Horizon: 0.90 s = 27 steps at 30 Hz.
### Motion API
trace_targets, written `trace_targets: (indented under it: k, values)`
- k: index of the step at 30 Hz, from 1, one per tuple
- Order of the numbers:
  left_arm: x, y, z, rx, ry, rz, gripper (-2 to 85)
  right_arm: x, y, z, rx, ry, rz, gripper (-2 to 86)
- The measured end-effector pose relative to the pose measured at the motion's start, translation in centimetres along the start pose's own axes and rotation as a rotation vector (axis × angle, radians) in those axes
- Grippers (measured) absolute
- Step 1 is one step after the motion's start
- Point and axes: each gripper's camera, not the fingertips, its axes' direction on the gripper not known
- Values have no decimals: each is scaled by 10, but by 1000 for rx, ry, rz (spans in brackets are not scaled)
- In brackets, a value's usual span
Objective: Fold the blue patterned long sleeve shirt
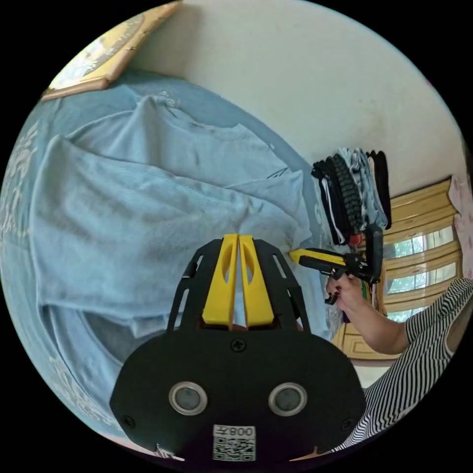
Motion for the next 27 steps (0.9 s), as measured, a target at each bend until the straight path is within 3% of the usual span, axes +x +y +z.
trace_targets:
  k: [5, 13, 22, 27]
  values:
    - [-59, 87, -61, -11, -83, -170, 6, 37, 67, -13, -7, -58, 111, 3]
    - [-160, 263, -119, -230, -180, -627, 41, 80, 188, -3, -202, -116, 298, 16]
    - [-228, 344, -84, -452, -152, -679, 92, 112, 281, 21, -383, -52, 430, 53]
    - [-263, 369, -70, -465, -87, -679, 106, 133, 324, 32, -438, -16, 495, 68]
